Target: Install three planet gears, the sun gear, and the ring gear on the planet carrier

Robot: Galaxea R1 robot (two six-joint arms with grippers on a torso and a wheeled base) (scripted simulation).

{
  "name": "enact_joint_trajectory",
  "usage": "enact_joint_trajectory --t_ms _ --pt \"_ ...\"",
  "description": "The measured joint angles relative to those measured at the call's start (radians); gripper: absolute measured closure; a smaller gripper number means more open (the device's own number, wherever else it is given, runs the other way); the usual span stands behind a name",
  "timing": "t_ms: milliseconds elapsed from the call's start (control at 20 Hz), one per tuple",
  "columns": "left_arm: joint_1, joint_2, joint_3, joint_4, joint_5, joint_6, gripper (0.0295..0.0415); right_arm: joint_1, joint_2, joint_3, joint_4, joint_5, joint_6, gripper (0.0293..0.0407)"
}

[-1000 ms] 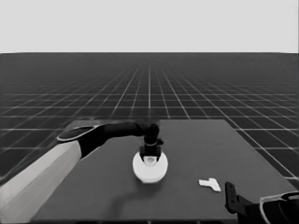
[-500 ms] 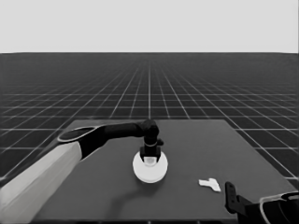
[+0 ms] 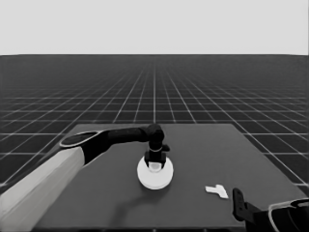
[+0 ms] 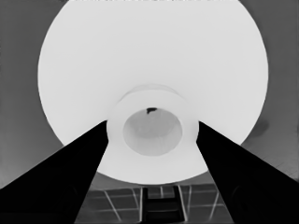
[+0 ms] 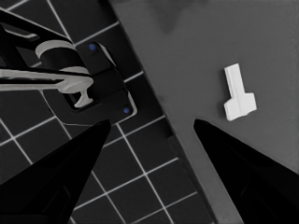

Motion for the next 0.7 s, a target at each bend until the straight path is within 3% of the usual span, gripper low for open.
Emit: enact_joint_trajectory --t_ms 700 --pt "0.012 -0.002 -0.002 0.000 -0.001 0.122 0.0362 0.000 0.000 0.000 0.000 0.000 0.000 0.0315"
